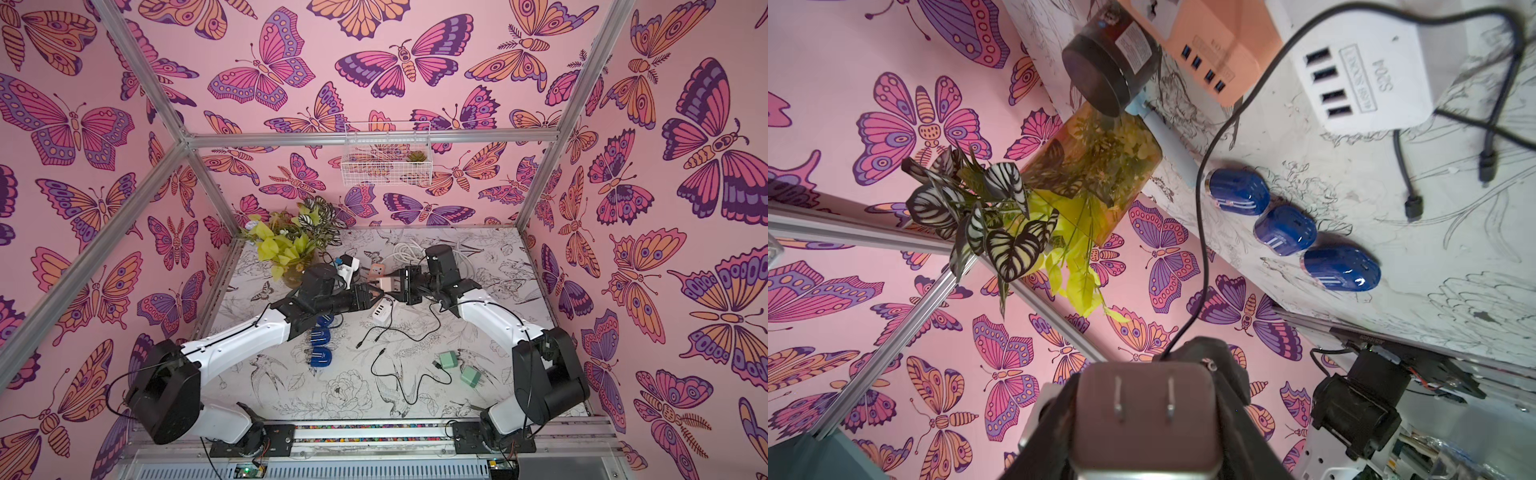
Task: Charge the electric shaver
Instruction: Insert the plug into the socket.
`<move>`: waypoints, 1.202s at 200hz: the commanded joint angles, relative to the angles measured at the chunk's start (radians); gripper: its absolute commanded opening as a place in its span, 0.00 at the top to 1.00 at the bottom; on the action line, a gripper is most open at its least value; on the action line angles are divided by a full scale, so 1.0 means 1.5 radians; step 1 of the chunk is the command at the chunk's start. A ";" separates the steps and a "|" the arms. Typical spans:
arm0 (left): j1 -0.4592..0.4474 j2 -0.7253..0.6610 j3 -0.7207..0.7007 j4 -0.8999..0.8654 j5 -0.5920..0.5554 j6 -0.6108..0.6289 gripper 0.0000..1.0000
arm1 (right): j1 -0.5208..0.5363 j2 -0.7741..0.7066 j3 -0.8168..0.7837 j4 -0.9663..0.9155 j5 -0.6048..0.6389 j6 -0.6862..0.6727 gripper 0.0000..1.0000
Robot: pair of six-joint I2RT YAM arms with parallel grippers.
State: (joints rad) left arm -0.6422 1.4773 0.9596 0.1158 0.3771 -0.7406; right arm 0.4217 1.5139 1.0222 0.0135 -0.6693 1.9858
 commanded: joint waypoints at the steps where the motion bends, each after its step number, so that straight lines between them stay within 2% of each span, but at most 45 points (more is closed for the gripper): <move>1: -0.002 0.017 0.024 0.040 0.007 0.005 0.45 | 0.005 -0.001 -0.013 0.050 -0.015 0.039 1.00; 123: -0.003 0.023 0.009 0.072 -0.006 -0.006 0.69 | 0.023 -0.004 -0.044 0.113 -0.011 0.094 1.00; 192: -0.007 0.039 0.021 0.072 -0.009 0.000 0.77 | 0.035 -0.004 -0.055 0.147 -0.006 0.127 1.00; 215: -0.008 0.041 0.024 0.072 -0.011 0.003 0.77 | 0.035 -0.003 -0.055 0.157 -0.003 0.134 1.00; 230: -0.010 0.042 0.024 0.071 -0.010 0.004 0.66 | 0.035 0.001 -0.052 0.162 -0.003 0.135 1.00; 240: -0.009 0.043 0.024 0.071 -0.010 0.004 0.65 | 0.035 0.002 -0.050 0.164 -0.002 0.137 1.00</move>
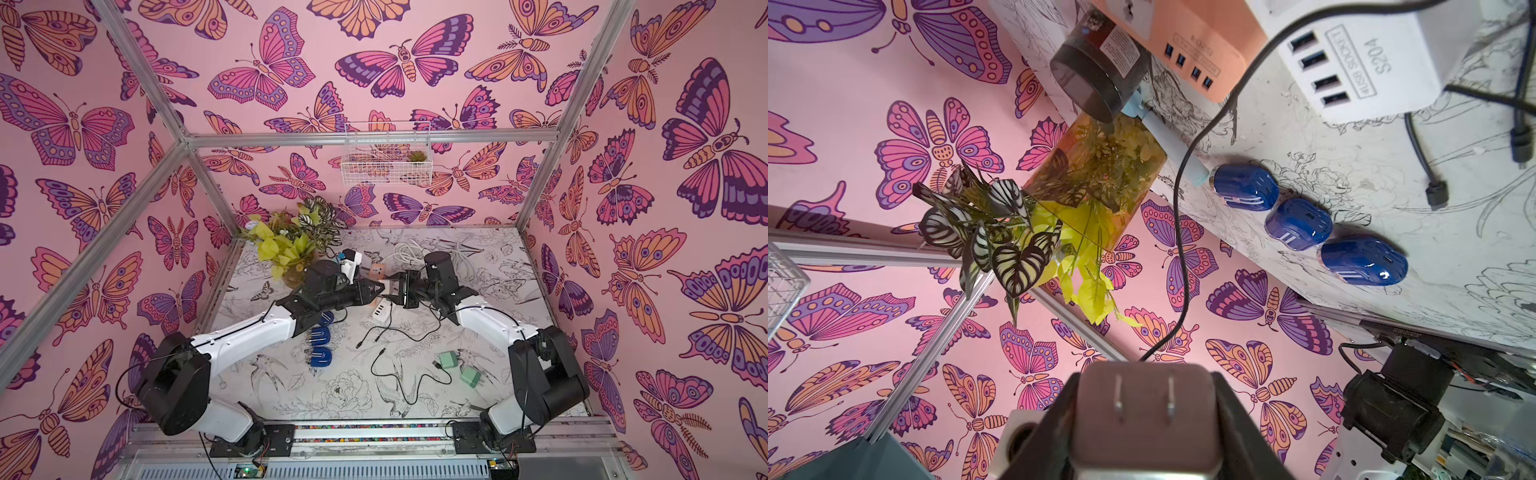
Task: Charge the electric shaver
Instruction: Insert the plug into the socket.
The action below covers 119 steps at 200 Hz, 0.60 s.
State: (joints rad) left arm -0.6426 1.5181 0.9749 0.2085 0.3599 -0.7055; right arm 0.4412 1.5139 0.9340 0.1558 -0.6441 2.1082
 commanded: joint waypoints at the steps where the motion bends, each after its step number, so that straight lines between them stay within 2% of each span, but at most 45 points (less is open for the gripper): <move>1: -0.009 0.016 0.015 0.009 0.002 -0.019 0.65 | 0.021 0.001 0.008 0.069 -0.018 0.056 1.00; 25: -0.010 0.017 0.014 0.009 0.002 -0.018 0.71 | 0.022 0.003 0.008 0.072 -0.017 0.057 1.00; 84: -0.013 0.027 0.022 0.004 0.002 -0.008 0.74 | 0.026 0.004 0.006 0.087 -0.013 0.073 1.00; 97: -0.016 0.031 0.024 0.003 0.001 -0.004 0.80 | 0.026 0.004 0.005 0.091 -0.013 0.075 1.00; 105: -0.017 0.031 0.025 0.002 -0.001 -0.004 0.89 | 0.026 0.004 0.003 0.093 -0.013 0.076 1.00; 111: -0.018 0.031 0.026 0.000 -0.003 -0.003 0.95 | 0.025 0.004 0.002 0.095 -0.013 0.077 0.95; 119: -0.018 0.028 0.028 -0.008 -0.010 -0.001 1.00 | 0.026 0.004 -0.001 0.099 -0.011 0.078 0.84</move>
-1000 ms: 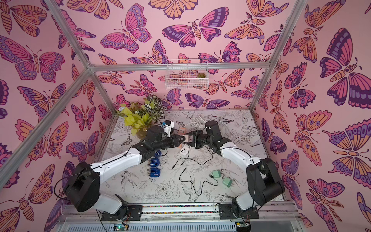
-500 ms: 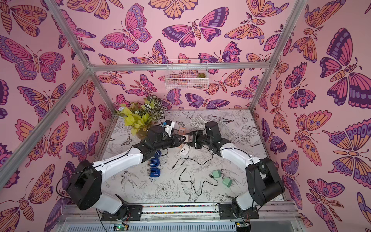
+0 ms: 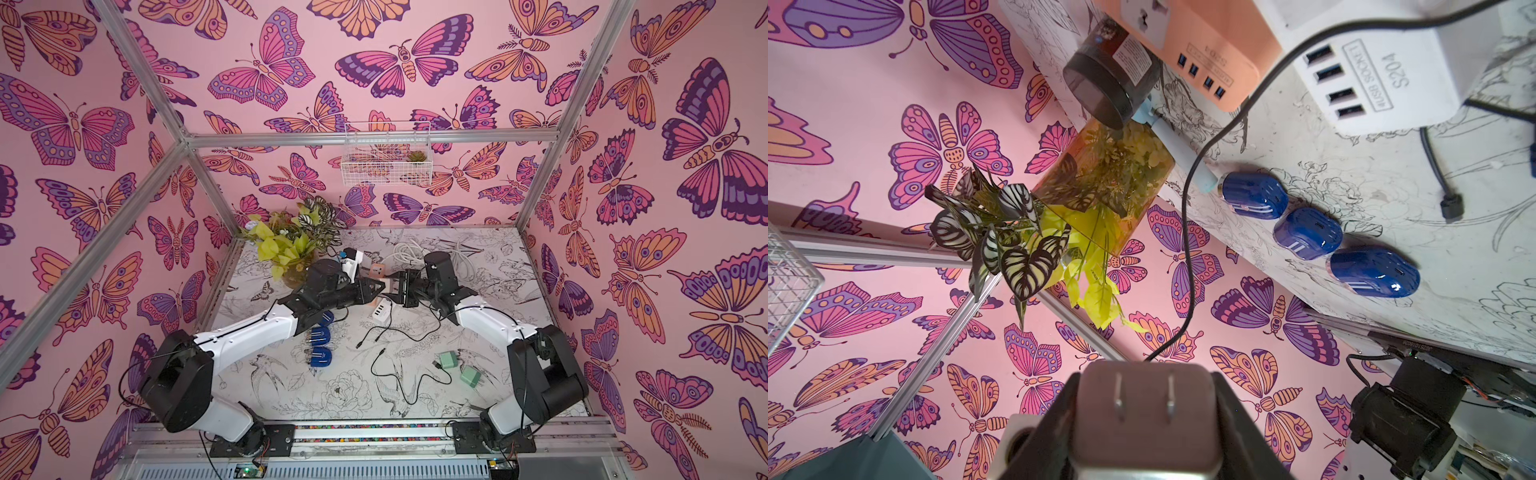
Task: Charge the electric shaver
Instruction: Insert the plug into the socket.
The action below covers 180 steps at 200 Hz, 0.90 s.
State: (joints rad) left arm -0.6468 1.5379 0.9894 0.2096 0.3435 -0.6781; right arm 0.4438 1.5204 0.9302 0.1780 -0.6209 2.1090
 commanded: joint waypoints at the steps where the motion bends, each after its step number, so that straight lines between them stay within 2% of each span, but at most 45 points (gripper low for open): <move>1: -0.016 0.014 0.018 -0.011 -0.001 -0.019 1.00 | 0.024 0.000 0.001 0.084 -0.027 0.077 0.82; 17: -0.015 0.002 0.026 -0.052 -0.034 -0.016 1.00 | 0.022 -0.003 -0.004 0.075 -0.026 0.062 0.54; 28: -0.011 -0.008 0.032 -0.082 -0.049 -0.011 1.00 | 0.015 -0.010 0.000 0.033 -0.028 0.027 0.40; 42: -0.007 -0.018 0.050 -0.147 -0.078 -0.001 1.00 | -0.003 -0.031 0.011 -0.052 -0.021 -0.041 0.30; 60: 0.004 -0.027 0.084 -0.268 -0.135 0.000 1.00 | -0.041 -0.056 0.048 -0.224 0.004 -0.180 0.21; 89: 0.026 -0.049 0.124 -0.424 -0.213 0.011 1.00 | -0.092 -0.058 0.134 -0.442 0.043 -0.409 0.18; 117: 0.058 -0.051 0.189 -0.567 -0.296 0.038 1.00 | -0.095 -0.032 0.234 -0.604 0.115 -0.597 0.20; 143: 0.074 -0.022 0.267 -0.641 -0.342 0.076 1.00 | -0.091 -0.025 0.264 -0.643 0.144 -0.656 0.21; 180: 0.080 0.077 0.352 -0.647 -0.278 0.113 1.00 | -0.084 -0.020 0.283 -0.649 0.147 -0.694 0.22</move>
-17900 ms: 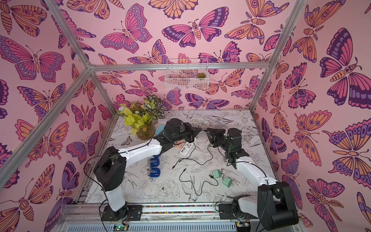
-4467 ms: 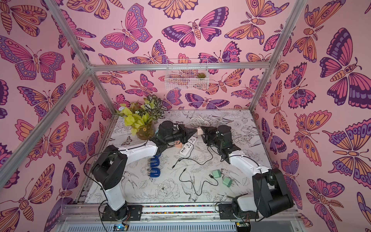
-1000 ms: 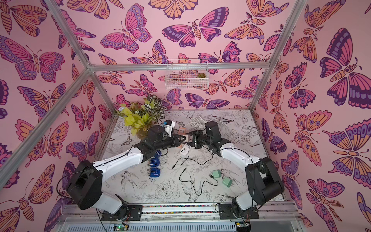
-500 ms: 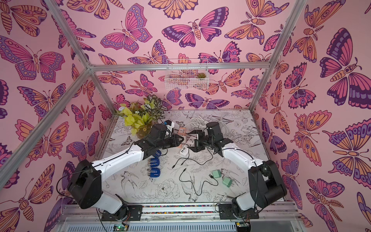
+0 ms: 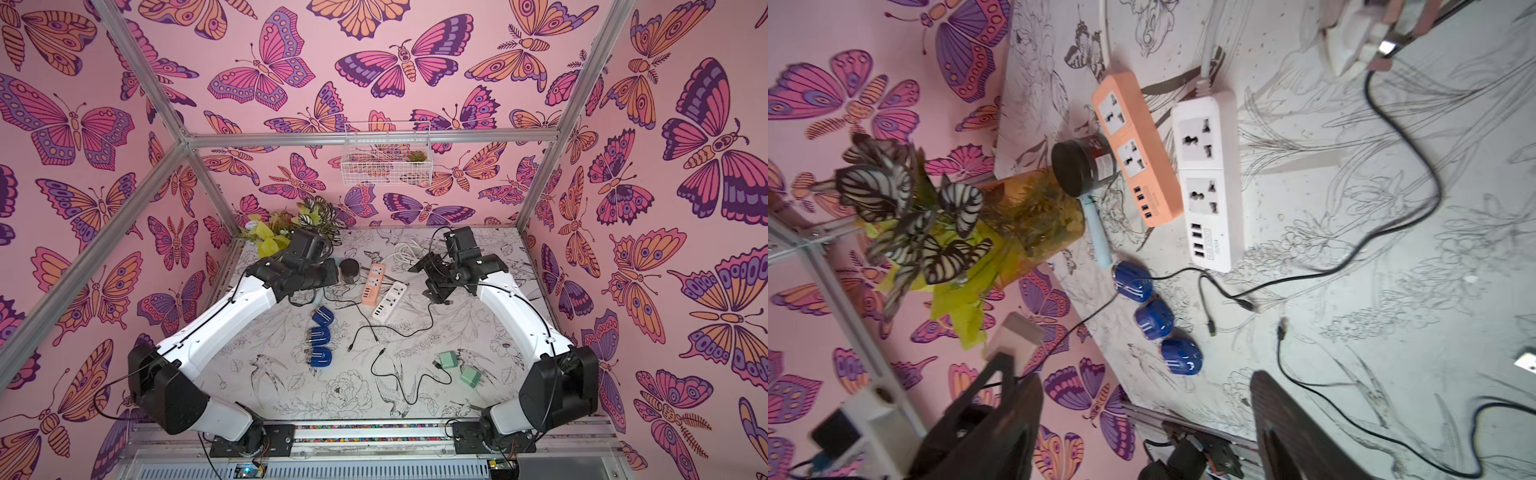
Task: Charge the electric shaver
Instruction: Insert the plug into the socket.
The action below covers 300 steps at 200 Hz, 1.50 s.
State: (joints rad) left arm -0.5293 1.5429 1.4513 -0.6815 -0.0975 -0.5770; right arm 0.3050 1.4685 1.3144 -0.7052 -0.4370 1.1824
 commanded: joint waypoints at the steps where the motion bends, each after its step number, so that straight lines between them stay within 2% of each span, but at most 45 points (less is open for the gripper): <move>1: 0.002 0.077 0.046 -0.053 0.018 0.047 1.00 | 0.010 0.015 0.028 -0.060 0.024 -0.078 0.22; 46: 0.003 0.229 0.173 -0.059 0.155 0.061 1.00 | 0.011 0.024 0.036 -0.071 0.003 -0.142 0.24; 88: 0.003 0.359 0.303 -0.116 0.167 0.070 1.00 | 0.011 0.045 0.034 -0.084 -0.022 -0.212 0.27; 138: 0.003 0.473 0.426 -0.171 0.183 0.097 1.00 | 0.011 0.064 0.036 -0.105 -0.013 -0.265 0.28; 194: 0.003 0.545 0.527 -0.223 0.160 0.140 1.00 | 0.010 0.061 0.025 -0.104 -0.020 -0.263 0.30; 300: 0.000 0.599 0.560 -0.256 0.140 0.167 1.00 | 0.010 0.064 0.021 -0.098 -0.032 -0.253 0.31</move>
State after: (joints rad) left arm -0.5297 2.3863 2.2726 -1.0203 0.1421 -0.3542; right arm 0.3164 1.5620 1.3422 -0.8314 -0.4690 0.8070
